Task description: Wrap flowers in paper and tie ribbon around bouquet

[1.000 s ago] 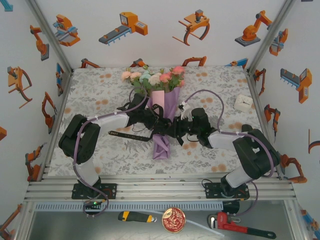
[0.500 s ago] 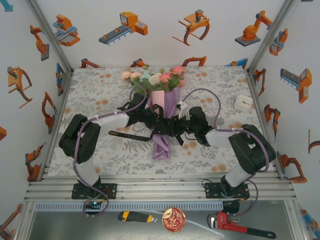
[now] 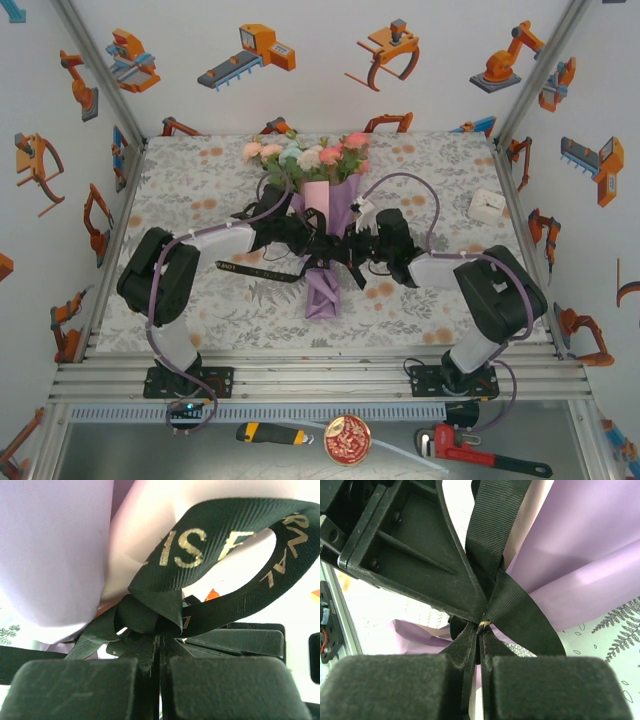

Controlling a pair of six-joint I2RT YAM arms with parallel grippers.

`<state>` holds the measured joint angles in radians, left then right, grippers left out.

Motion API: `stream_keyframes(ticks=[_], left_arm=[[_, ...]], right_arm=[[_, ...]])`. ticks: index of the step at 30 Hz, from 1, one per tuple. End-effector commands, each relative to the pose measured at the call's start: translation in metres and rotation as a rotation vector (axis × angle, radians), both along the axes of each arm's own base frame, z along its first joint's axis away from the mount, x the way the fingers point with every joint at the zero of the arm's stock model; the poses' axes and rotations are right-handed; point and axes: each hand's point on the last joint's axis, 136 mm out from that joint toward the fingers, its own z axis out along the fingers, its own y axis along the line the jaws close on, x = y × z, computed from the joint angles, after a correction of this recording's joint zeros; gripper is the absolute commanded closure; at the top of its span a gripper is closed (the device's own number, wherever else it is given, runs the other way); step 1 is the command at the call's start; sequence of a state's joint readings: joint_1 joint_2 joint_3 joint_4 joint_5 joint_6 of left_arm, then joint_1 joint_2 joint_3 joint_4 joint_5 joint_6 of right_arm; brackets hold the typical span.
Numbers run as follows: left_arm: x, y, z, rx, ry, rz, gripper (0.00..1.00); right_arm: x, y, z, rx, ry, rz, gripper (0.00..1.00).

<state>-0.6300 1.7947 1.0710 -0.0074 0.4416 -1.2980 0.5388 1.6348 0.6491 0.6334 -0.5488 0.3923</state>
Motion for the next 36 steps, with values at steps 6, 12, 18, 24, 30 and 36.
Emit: stream_keyframes(ticks=[6,12,18,24,30,36], left_arm=[[0.009,0.018,0.03,0.08,-0.156,-0.046,0.81],[0.002,0.043,0.048,0.252,-0.388,-0.147,0.74],[-0.006,0.033,0.05,0.261,-0.441,-0.236,0.63],[-0.004,0.011,0.037,0.192,-0.389,-0.261,0.64],[-0.012,-0.007,0.032,0.131,-0.386,-0.319,0.69],[-0.017,-0.007,0.023,0.128,-0.396,-0.356,0.69]], right_arm=[[-0.001,0.007,0.038,0.072,-0.098,0.024,1.0],[-0.003,0.005,0.041,0.078,-0.089,0.015,1.0],[-0.001,0.006,0.042,0.073,-0.083,0.013,1.0],[-0.001,0.006,0.041,0.068,-0.075,0.014,1.0],[0.0,0.005,0.039,0.057,-0.067,0.007,1.0],[0.003,0.007,0.038,0.055,-0.05,0.005,1.0]])
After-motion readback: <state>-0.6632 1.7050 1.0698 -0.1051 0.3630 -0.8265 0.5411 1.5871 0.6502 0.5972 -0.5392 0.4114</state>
